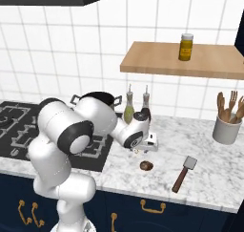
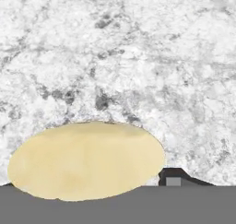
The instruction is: Put the mushroom and mushroom in the pot. Retrieve the spatula and lightly stir the vegetables in the pot.
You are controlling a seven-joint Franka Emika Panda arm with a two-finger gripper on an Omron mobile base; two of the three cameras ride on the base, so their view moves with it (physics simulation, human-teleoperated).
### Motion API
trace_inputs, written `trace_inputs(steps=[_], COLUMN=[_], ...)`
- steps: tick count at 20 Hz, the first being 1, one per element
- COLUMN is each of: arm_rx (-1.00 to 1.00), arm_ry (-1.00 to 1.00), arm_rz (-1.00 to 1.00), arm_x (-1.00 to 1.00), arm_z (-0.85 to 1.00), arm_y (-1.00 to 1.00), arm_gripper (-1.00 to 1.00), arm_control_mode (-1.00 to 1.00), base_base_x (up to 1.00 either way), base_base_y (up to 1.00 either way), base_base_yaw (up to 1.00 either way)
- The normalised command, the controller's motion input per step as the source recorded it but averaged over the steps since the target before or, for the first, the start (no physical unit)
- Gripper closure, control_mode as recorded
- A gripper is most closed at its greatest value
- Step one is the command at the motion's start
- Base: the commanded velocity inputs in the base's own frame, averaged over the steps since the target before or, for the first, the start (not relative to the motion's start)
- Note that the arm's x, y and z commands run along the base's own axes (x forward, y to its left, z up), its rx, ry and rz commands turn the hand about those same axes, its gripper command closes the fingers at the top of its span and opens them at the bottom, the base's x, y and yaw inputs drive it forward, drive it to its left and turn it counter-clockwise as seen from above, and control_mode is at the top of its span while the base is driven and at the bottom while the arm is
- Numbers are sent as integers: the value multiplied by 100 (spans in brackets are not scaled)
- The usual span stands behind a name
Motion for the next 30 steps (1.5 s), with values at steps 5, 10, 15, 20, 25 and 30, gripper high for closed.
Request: trace_inputs(steps=[5, 10, 15, 20, 25, 30], arm_rx=[0, 0, 0, -3, -2, 0], arm_ry=[-6, -18, -8, 0, 0, 0], arm_rz=[0, 0, 0, 0, 0, 0], arm_x=[-4, -31, -35, -33, -10, 22], arm_z=[-4, 63, 100, 100, 100, 94], arm_y=[0, 25, 89, 100, 93, 47], arm_gripper=[100, 100, 100, 100, 100, 100], arm_control_mode=[-100, -100, -100, -100, -100, -100], base_base_x=[0, 0, 0, 0, 0, 0], base_base_y=[0, 0, 0, 0, 0, 0], base_base_yaw=[0, 0, 0, 0, 0, 0])
